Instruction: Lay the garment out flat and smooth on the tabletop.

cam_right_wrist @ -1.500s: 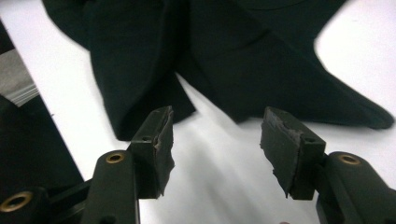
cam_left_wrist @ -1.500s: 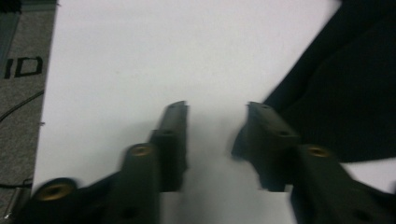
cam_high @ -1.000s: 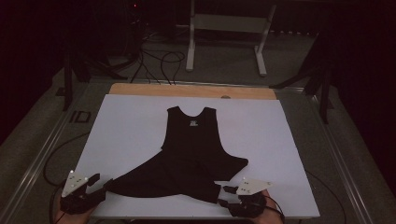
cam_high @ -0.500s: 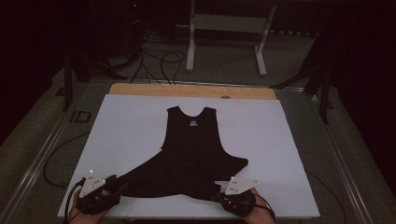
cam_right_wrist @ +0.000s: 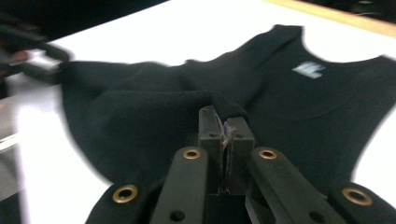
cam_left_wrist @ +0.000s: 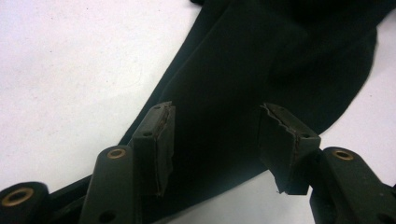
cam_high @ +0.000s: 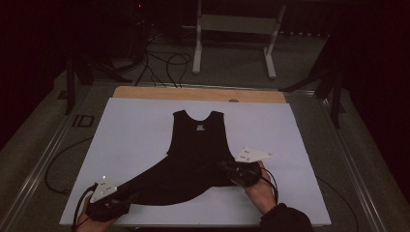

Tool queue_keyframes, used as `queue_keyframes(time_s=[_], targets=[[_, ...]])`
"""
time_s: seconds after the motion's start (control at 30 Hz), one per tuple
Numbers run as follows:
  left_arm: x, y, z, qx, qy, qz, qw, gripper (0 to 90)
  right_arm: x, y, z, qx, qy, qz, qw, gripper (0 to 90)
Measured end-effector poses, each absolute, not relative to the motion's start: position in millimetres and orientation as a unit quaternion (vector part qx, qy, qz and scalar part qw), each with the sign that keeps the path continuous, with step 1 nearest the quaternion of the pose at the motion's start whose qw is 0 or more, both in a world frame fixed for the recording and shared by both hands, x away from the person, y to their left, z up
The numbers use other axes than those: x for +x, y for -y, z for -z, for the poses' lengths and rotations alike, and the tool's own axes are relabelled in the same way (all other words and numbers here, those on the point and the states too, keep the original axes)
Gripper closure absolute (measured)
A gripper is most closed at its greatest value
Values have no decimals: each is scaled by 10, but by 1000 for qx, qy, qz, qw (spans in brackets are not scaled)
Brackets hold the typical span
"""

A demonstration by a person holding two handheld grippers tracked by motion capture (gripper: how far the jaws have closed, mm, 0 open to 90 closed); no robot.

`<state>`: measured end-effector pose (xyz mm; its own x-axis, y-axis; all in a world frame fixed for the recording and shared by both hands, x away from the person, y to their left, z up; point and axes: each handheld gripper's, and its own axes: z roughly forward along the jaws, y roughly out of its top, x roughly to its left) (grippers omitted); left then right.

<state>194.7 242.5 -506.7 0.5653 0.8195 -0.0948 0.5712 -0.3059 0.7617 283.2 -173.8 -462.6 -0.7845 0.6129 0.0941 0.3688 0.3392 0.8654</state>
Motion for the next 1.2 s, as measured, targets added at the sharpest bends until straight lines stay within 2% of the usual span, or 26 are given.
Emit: queue_keyframes(time_s=[0.13,0.3,0.37,0.4,0.43,0.47,0.6,0.83,1.0,1.2], targets=[[1953,-2415,5070,795,-436,-158,391,463,3079,1683,4614,325,-810,-466,143,881],[1958,-2404,5077,797,-435,-155,390,464,3327,1626,4671,352,-818,-434,137,868],[1956,-2408,5076,797,-436,-155,388,464,3385,1590,4742,354,-828,-418,118,792],[1956,-2410,5076,797,-435,-155,388,463,3403,1571,4789,355,-836,-404,106,710],[1957,-2414,5077,797,-436,-155,388,463,3407,1570,4800,355,-837,-402,106,682],[1957,-2414,5078,796,-437,-154,388,463,3399,1583,4811,359,-835,-404,102,616],[1956,-2417,5077,795,-439,-157,387,463,3342,1679,4739,360,-822,-432,95,490],[1950,-2424,5071,792,-442,-161,389,462,3117,1841,4712,355,-816,-445,98,465],[1954,-2423,5075,793,-443,-162,387,461,2999,1904,4858,358,-822,-435,84,500],[1956,-2423,5080,793,-443,-163,384,459,3039,1866,4963,369,-824,-426,60,525]])
